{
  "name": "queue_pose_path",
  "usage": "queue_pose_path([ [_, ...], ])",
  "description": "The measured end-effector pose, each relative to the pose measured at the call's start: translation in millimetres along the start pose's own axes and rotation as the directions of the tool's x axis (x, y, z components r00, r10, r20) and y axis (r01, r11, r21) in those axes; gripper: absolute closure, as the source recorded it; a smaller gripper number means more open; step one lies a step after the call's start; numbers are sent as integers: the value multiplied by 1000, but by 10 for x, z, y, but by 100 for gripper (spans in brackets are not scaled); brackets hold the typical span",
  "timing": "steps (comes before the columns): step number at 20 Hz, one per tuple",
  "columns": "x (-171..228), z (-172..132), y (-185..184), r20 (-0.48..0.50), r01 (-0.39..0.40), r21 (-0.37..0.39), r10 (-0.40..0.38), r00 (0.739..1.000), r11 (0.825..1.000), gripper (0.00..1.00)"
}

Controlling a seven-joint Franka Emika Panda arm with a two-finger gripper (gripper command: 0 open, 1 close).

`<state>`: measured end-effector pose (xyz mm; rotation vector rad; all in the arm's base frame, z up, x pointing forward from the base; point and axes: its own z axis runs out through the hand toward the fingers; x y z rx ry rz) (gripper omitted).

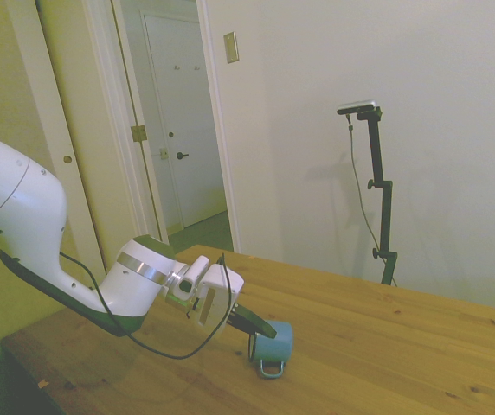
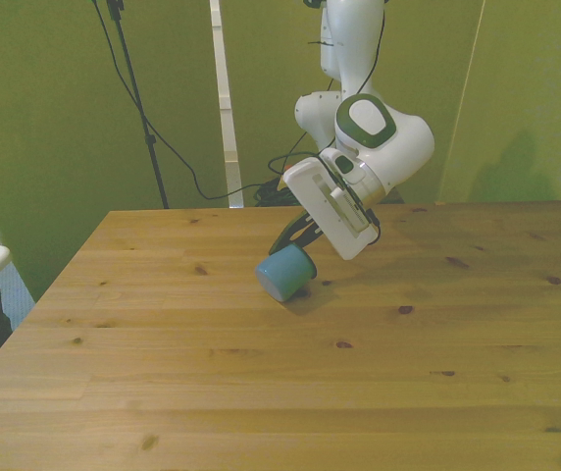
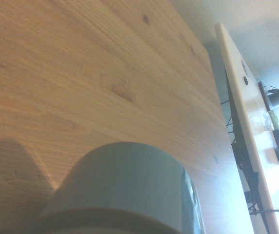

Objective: Flip the mug upright

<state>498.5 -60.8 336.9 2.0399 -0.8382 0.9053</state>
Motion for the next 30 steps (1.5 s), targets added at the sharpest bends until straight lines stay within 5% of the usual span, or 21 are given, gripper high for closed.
queue_pose_path([
  [5, 248, -200, 113, 41, -101, 63, 99, 994, 993, 100],
  [11, 725, -311, 488, 274, -269, 275, 193, 942, 923, 100],
  [15, 596, -197, 412, 454, -359, 338, 183, 872, 870, 100],
  [20, 304, -257, 188, 647, -442, 361, 120, 753, 821, 100],
  [23, 453, -350, 257, 724, -479, 382, 65, 686, 791, 100],
  [26, 622, -300, 343, 755, -492, 377, 47, 654, 784, 100],
  [30, 530, -195, 247, 768, -471, 358, 32, 640, 806, 100],
])
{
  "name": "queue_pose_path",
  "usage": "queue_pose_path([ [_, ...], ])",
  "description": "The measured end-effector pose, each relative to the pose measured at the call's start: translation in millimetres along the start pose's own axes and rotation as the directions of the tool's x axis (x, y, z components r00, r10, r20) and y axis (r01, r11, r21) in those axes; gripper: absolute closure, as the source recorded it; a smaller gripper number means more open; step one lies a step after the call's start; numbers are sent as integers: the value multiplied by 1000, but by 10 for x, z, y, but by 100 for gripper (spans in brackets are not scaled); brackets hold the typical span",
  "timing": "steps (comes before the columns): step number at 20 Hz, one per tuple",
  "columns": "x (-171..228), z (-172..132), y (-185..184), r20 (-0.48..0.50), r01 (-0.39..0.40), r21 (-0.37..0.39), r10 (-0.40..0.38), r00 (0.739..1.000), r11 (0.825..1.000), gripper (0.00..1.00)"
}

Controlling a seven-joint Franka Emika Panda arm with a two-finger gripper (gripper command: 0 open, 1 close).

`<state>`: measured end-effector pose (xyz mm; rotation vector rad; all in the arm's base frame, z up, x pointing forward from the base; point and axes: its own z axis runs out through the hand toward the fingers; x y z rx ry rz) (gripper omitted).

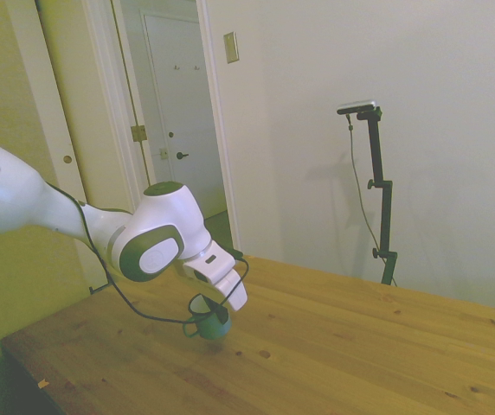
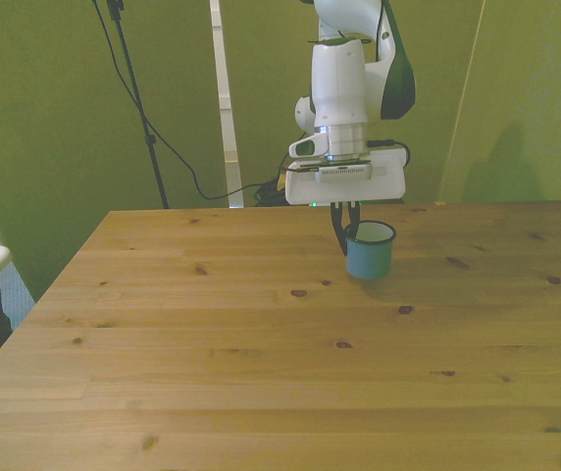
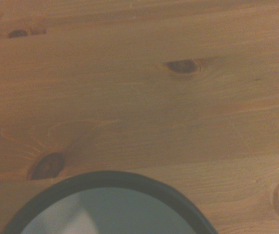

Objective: Flip the mug upright

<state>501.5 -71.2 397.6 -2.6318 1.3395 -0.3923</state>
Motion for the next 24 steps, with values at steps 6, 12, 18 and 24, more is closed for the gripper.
queue_pose_path([
  [6, 3, 173, -27, 15, 6, -31, -5, 1000, 1000, 100],
  [12, -13, 244, -37, 24, 16, -41, -15, 1000, 999, 0],
  [18, -11, 252, -29, 25, 30, -42, -29, 999, 999, 0],
  [24, 8, 162, -40, 14, 48, -28, -48, 999, 998, 0],
])
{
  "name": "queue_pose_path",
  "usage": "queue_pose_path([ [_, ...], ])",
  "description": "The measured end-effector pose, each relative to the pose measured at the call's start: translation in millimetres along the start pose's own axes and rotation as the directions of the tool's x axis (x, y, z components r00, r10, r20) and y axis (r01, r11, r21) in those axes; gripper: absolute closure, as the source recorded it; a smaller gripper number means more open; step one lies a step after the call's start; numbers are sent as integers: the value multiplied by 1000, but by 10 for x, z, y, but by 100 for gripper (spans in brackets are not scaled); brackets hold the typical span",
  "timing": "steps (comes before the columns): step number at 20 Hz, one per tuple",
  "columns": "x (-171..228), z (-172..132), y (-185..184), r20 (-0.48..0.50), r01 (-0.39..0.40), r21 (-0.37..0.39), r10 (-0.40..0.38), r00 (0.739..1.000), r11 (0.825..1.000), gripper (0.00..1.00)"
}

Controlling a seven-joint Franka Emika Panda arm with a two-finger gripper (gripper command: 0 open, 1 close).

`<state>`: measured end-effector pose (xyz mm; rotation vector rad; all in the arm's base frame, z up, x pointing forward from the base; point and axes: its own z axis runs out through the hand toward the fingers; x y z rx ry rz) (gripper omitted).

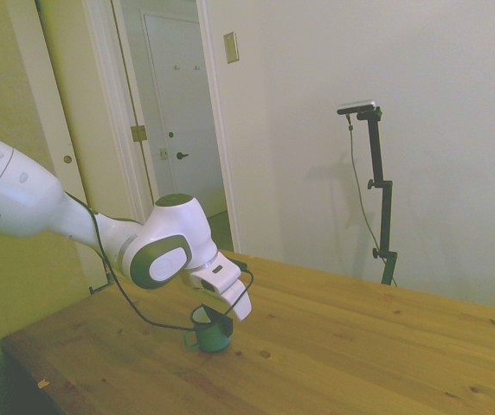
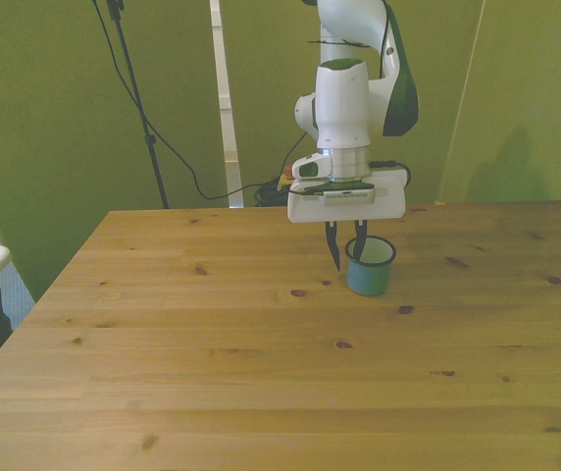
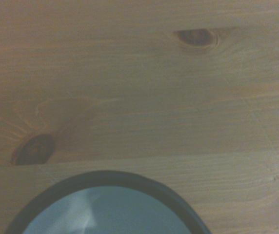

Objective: Flip the mug upright

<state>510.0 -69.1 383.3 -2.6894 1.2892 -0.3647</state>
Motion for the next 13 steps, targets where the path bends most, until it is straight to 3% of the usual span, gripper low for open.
queue_pose_path([
  [7, -82, -593, -43, -40, 33, 60, -31, 999, 998, 0],
  [13, -492, -937, 128, -72, 74, 93, -67, 995, 993, 0],
])
